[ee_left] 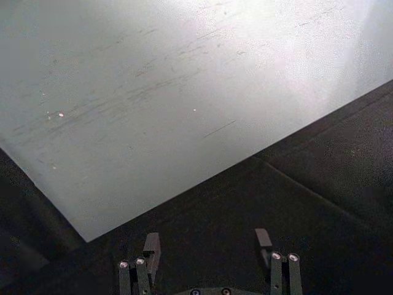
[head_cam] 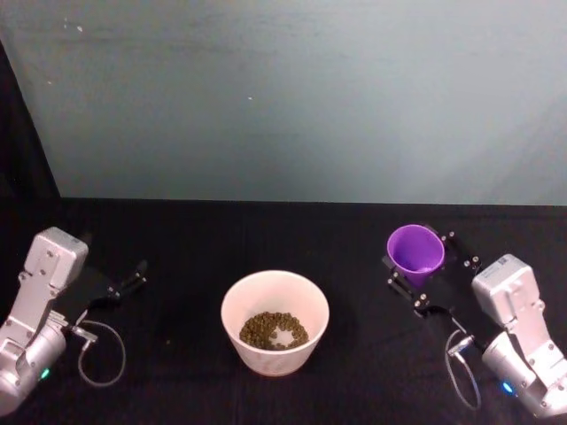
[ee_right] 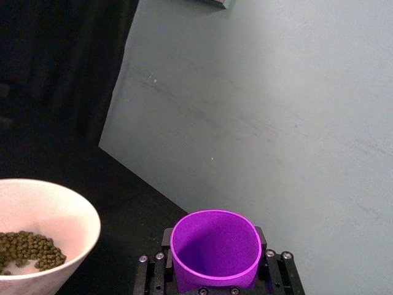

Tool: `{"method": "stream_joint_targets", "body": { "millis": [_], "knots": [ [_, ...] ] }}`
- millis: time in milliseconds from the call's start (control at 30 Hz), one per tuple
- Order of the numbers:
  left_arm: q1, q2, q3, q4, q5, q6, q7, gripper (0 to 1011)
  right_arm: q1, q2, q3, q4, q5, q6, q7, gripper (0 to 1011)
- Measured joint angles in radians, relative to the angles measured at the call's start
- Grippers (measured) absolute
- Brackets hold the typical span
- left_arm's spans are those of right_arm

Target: Pick up the cup and pour the mung beans from the cup into the bowl.

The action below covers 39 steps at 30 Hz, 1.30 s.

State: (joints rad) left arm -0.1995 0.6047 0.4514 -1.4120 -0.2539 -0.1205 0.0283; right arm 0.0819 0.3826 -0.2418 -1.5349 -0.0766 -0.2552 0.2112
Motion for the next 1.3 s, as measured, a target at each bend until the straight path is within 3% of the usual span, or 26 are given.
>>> {"method": "stream_joint_targets", "body": {
  "millis": [533, 867, 1100, 1300],
  "knots": [
    [0.000, 0.000, 0.000, 0.000, 0.000, 0.000, 0.000, 1000, -0.024, -0.041, 0.051, 0.034, 0.061, -0.028, 0.046, 739],
    [0.000, 0.000, 0.000, 0.000, 0.000, 0.000, 0.000, 1000, -0.045, -0.053, 0.085, 0.059, 0.174, -0.047, 0.109, 739],
    [0.000, 0.000, 0.000, 0.000, 0.000, 0.000, 0.000, 1000, -0.052, -0.051, 0.088, 0.054, 0.144, -0.046, 0.090, 739],
    [0.000, 0.000, 0.000, 0.000, 0.000, 0.000, 0.000, 1000, -0.052, -0.060, 0.100, 0.067, 0.144, -0.048, 0.079, 739]
  ]
}}
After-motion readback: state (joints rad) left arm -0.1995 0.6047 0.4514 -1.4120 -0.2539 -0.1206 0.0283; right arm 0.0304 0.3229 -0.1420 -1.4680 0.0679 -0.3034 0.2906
